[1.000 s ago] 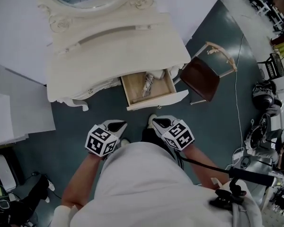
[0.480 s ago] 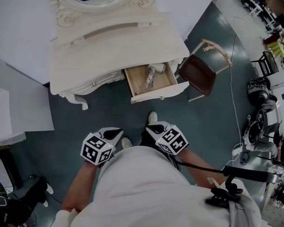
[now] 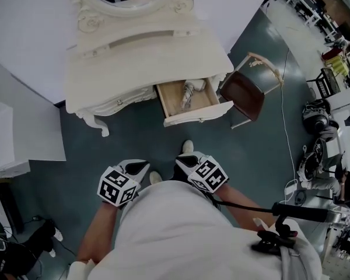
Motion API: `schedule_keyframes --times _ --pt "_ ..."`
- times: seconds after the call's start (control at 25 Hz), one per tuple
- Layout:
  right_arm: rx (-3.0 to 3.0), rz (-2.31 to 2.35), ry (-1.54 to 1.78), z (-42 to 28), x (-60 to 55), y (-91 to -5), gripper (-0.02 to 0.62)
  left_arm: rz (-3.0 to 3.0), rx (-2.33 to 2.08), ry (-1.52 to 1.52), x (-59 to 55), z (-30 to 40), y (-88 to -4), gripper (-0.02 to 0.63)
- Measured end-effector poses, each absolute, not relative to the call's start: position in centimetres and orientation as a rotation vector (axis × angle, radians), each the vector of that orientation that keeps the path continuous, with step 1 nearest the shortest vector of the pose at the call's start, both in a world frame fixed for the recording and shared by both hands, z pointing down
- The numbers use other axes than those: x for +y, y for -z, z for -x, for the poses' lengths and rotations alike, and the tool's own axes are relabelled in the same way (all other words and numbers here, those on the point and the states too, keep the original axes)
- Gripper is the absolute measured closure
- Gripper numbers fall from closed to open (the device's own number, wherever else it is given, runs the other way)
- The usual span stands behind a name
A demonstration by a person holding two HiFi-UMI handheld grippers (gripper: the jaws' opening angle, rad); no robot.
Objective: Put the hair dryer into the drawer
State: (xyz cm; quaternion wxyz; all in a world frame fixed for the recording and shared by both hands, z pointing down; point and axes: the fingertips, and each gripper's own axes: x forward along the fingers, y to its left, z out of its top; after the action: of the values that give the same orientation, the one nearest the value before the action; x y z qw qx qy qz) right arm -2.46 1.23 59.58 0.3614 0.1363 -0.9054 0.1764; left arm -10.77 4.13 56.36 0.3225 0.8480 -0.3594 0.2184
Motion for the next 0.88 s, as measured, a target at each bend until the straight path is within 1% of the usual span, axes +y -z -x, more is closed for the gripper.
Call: schedule_keyframes --times 0.4,0.88 --pt "-2.337 -0.336 -0.418 3.7 1.3 -59.0 0.597 -2.215 -0.999 -0.571 4.4 12.7 -56.1 0.603" --pt "-2.334 -0.347 -0.414 3.6 1.8 -58.8 0.597 -2.211 -1.001 -0.549 4.7 12.5 -56.2 0.603"
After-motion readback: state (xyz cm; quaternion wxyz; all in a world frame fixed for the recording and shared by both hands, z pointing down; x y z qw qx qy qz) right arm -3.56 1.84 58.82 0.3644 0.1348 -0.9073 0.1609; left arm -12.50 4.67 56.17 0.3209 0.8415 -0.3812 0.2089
